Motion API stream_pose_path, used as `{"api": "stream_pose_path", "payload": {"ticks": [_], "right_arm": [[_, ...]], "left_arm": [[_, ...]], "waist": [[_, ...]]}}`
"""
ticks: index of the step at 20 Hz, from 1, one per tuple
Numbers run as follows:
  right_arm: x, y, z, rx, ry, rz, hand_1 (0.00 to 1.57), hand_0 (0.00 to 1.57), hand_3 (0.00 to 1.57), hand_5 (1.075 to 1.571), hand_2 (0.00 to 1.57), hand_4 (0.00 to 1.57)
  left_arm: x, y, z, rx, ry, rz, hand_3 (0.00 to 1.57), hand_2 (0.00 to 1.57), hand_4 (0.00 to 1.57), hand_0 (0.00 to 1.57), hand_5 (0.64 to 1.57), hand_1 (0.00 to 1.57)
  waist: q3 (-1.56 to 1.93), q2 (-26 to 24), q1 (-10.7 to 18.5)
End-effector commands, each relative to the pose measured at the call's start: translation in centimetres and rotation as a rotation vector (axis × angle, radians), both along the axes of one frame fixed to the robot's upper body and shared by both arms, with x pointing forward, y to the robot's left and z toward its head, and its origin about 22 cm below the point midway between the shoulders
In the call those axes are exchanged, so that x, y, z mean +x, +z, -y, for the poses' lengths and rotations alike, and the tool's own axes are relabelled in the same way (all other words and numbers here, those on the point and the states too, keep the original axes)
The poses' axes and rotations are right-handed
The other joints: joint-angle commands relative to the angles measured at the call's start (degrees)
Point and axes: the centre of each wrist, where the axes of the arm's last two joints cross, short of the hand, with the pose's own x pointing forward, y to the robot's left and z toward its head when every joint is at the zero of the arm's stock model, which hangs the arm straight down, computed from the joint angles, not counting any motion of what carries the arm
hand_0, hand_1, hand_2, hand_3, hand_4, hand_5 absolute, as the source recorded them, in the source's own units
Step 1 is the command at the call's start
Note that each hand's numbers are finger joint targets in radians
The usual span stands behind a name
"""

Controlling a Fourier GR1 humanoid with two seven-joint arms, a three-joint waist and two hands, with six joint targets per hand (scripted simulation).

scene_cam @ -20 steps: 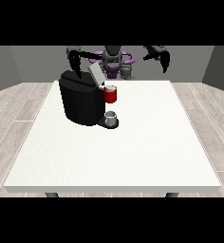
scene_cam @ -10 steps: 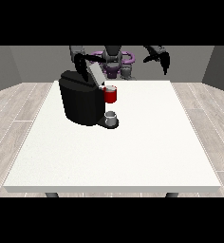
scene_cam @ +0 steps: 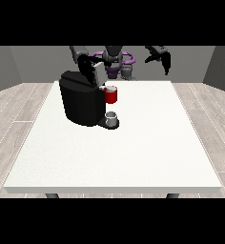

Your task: Insert the coffee pod into the coffee machine and close the lid

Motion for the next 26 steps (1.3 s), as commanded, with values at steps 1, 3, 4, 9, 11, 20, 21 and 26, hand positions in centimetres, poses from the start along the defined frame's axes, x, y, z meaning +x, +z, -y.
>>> {"api": "stream_pose_path", "payload": {"ticks": [1, 3, 4, 9, 11, 20, 21, 26], "right_arm": [[0.7, 2.7, -2.0, -0.037, 0.064, 0.09, 0.0, 0.0, 0.0, 1.571, 0.0, 0.04], [0.7, 3.3, -4.2, -0.049, 0.095, 0.091, 0.0, 0.0, 0.0, 1.571, 0.0, 0.11], [1.1, 4.9, -4.3, -0.06, 0.102, 0.075, 0.0, 0.0, 0.0, 1.571, 0.0, 0.0], [0.9, 3.7, -4.9, -0.092, 0.107, 0.136, 0.0, 0.0, 0.0, 1.571, 0.0, 0.0], [1.2, 6.7, -5.8, -0.141, 0.12, 0.153, 0.0, 0.0, 0.0, 1.571, 0.0, 0.0], [1.2, 11.4, -5.5, -0.199, 0.042, 0.238, 0.0, 0.0, 0.0, 1.571, 0.0, 0.24], [1.1, 11.8, -5.5, -0.197, 0.023, 0.223, 0.0, 0.0, 0.0, 1.571, 0.0, 0.16], [0.2, 14.5, -4.6, -0.229, -0.003, 0.263, 0.0, 0.0, 0.0, 1.571, 0.0, 0.09]], "left_arm": [[-0.3, -0.3, -0.8, -0.002, -0.01, 0.018, 0.0, 0.0, 0.36, 0.0, 1.571, 0.0], [0.0, -0.7, -0.2, 0.013, -0.001, 0.012, 0.0, 0.0, 0.32, 0.0, 1.571, 0.0], [0.8, 0.1, -0.4, 0.007, -0.007, 0.007, 0.0, 0.0, 0.36, 0.0, 1.571, 0.0], [0.8, 0.8, 0.7, 0.013, -0.029, 0.043, 0.0, 0.0, 0.33, 0.0, 1.571, 0.0], [1.1, 0.4, 0.7, -0.011, -0.029, 0.041, 0.0, 0.0, 0.4, 0.0, 1.571, 0.0], [3.0, 3.4, 1.8, 0.007, -0.103, 0.119, 0.0, 0.0, 0.43, 0.0, 1.571, 0.0], [2.0, 1.7, 3.3, 0.005, -0.148, 0.084, 0.0, 0.0, 0.42, 0.0, 1.571, 0.0], [2.8, 2.3, 2.9, 0.002, -0.185, 0.097, 0.0, 0.0, 0.37, 0.0, 1.571, 0.0]], "waist": [[-0.26, 0.51, 1.74], [-0.27, 0.42, 1.52], [-0.27, 0.97, 1.28], [-0.25, 2.3, 3.77], [-0.31, 2.1, 4.26], [-0.24, 6.21, 10.41], [-0.26, 5.34, 11.43], [-0.27, 8.41, 14.62]]}}
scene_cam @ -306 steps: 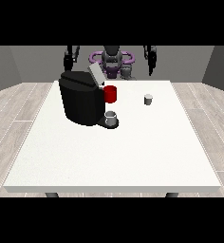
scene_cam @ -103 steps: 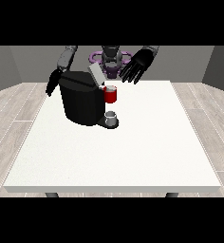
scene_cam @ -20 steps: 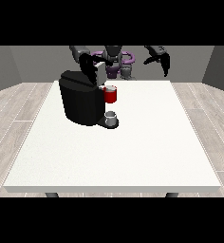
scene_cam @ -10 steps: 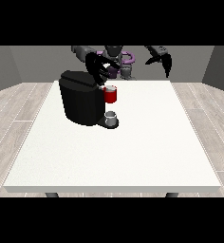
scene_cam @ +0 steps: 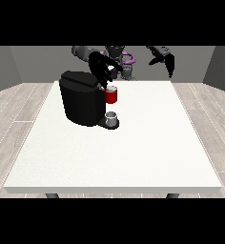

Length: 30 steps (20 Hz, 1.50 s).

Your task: Insert the coffee pod into the coffee machine and close the lid

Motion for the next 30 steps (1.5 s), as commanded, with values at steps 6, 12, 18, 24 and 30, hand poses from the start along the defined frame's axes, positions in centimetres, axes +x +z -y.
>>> {"api": "stream_pose_path", "payload": {"ticks": [6, 12, 18, 24, 30], "right_arm": [[-1.1, 6.9, -5.1, -0.043, 0.207, 0.268, 0.0, 0.0, 0.0, 1.571, 0.0, 0.0], [-1.3, 9.5, -3.9, -0.032, 0.168, 0.314, 0.0, 0.0, 0.0, 1.571, 0.0, 0.0], [-0.3, 9.2, -7.3, 0.024, 0.225, 0.36, 0.0, 0.0, 0.0, 1.571, 0.0, 0.0], [0.8, 8.8, -8.7, 0.032, 0.274, 0.369, 0.0, 0.0, 0.0, 1.571, 0.0, 0.0], [0.9, 4.8, -11.0, 0.063, 0.398, 0.386, 0.0, 0.0, 0.0, 1.571, 0.0, 0.0]], "left_arm": [[1.4, 1.8, 1.8, -0.007, -0.086, 0.063, 0.0, 0.0, 0.36, 0.0, 1.571, 0.0], [1.9, 2.5, 3.4, -0.004, -0.154, 0.095, 0.0, 0.0, 0.28, 0.0, 1.571, 0.0], [3.1, 6.2, 3.9, -0.009, -0.165, 0.162, 0.0, 0.0, 0.32, 0.0, 1.571, 0.0], [2.3, 5.7, 4.2, 0.009, -0.16, 0.148, 0.0, 0.0, 0.25, 0.0, 1.571, 0.0], [1.2, 4.0, 3.5, 0.003, -0.104, 0.094, 0.0, 0.0, 0.27, 0.0, 1.571, 0.0]], "waist": [[-1.86, 3.85, 8.92], [-1.88, 7.14, 12.86], [-1.91, 10.34, 12.5], [-1.91, 9.14, 11.0], [-1.89, 5.2, 7.29]]}}
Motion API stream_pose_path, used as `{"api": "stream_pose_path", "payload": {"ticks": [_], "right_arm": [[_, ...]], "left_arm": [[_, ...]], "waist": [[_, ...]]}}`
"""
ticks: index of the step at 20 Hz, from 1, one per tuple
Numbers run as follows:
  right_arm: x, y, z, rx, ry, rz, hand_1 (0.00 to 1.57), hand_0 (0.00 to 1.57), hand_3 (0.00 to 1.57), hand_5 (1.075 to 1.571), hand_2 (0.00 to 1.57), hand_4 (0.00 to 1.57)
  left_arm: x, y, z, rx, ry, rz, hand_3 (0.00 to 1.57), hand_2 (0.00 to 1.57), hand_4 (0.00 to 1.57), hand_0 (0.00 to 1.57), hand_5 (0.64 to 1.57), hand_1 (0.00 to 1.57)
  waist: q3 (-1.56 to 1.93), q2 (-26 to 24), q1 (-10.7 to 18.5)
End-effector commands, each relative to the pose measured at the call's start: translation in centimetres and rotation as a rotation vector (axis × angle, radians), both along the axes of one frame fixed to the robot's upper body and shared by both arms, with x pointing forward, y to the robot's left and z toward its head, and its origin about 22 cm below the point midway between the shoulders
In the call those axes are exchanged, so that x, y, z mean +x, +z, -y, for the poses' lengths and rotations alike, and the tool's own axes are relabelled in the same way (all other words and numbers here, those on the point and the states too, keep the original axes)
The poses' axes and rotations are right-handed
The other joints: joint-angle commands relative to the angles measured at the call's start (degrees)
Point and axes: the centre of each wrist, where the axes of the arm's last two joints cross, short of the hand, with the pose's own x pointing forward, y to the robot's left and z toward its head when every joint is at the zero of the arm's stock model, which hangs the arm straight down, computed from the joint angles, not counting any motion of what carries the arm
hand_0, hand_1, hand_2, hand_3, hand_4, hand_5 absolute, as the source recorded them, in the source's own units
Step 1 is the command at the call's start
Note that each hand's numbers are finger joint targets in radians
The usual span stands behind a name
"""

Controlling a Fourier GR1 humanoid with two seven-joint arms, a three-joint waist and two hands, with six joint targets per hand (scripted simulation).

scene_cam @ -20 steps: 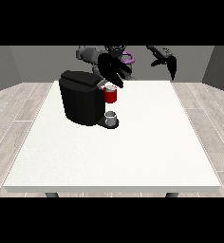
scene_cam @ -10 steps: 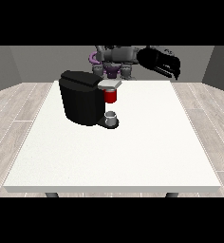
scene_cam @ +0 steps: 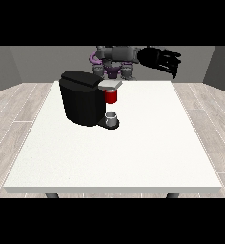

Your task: Insert the coffee pod into the coffee machine and close the lid

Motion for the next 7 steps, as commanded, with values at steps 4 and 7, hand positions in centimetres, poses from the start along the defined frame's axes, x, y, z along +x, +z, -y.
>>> {"api": "stream_pose_path", "payload": {"ticks": [4, 7], "right_arm": [[-1.7, -7.0, -5.1, 0.035, 0.177, 0.003, 0.0, 0.0, 0.0, 1.571, 0.0, 0.18], [-1.5, -8.4, -4.6, 0.027, 0.245, -0.008, 0.0, 0.0, 0.0, 1.571, 0.0, 0.26]], "left_arm": [[-1.8, -4.5, -4.2, -0.012, 0.109, -0.089, 0.0, 0.0, 0.27, 0.0, 1.571, 0.0], [-2.0, -4.6, -4.7, -0.037, 0.153, -0.11, 0.0, 0.0, 0.27, 0.0, 1.571, 0.0]], "waist": [[-0.03, -5.6, -6.6], [-0.01, -6.99, -9.37]]}}
